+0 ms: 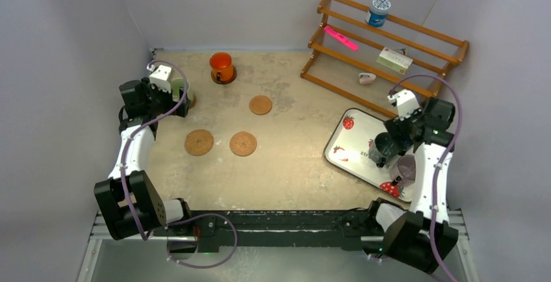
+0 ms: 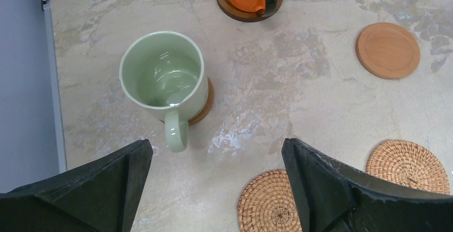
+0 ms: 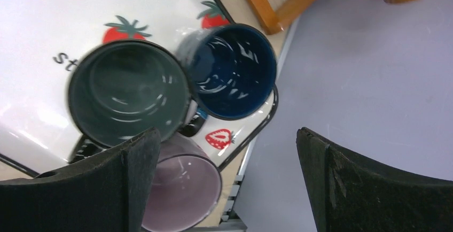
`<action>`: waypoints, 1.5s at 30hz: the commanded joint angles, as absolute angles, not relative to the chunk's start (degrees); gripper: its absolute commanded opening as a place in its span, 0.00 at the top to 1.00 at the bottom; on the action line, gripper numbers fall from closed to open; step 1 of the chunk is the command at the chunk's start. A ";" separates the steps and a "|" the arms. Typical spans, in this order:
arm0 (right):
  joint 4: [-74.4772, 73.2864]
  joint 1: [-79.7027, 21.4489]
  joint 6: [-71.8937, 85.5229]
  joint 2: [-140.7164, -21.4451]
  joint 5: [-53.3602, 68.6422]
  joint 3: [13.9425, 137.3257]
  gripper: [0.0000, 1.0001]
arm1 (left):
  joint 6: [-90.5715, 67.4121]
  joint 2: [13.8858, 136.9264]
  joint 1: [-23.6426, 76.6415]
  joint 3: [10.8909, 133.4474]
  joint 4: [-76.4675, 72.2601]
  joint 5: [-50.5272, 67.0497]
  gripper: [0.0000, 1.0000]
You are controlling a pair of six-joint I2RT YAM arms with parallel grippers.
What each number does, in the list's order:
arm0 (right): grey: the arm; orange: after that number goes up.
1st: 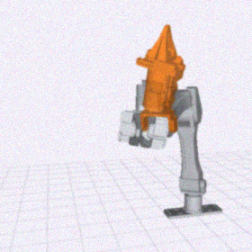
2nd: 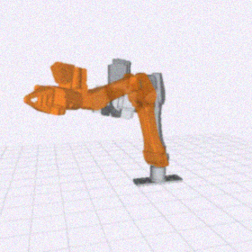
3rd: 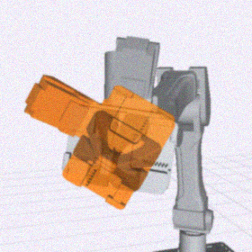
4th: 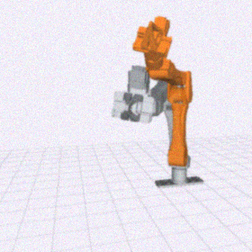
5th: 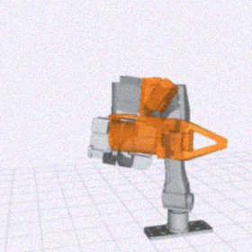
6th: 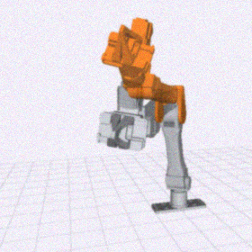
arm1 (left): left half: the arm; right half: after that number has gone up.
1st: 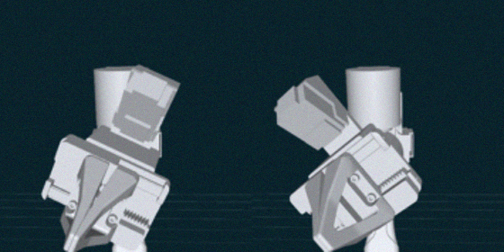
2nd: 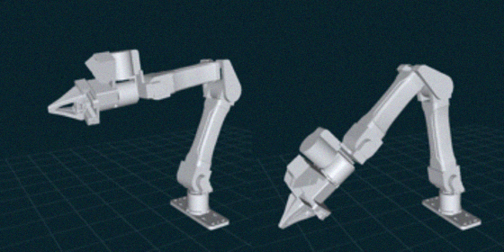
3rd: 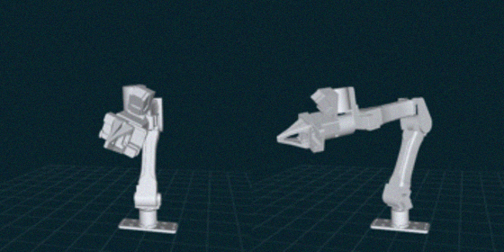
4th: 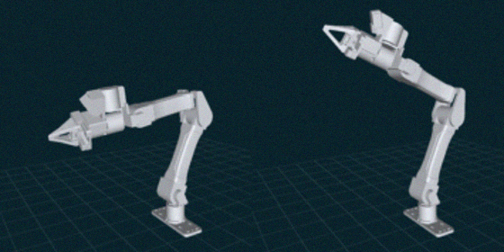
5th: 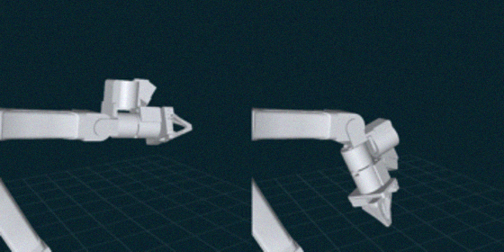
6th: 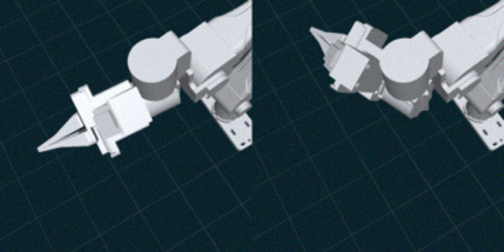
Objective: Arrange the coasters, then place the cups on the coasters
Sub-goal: Pick up the cup from the tray.
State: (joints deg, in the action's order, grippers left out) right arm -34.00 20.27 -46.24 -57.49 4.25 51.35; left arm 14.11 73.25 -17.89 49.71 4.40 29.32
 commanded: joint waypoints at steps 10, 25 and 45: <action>-42.10 38.14 -64.10 -62.58 18.15 54.51 0.01 | 14.62 71.36 -18.30 48.83 3.97 32.21 0.00; -42.64 41.88 -70.47 -66.47 18.46 48.52 0.08 | 14.41 72.20 -18.29 48.53 3.55 32.87 0.00; -56.62 48.96 -77.87 -70.97 30.72 55.12 0.01 | 13.73 73.20 -18.24 49.09 3.20 33.81 0.00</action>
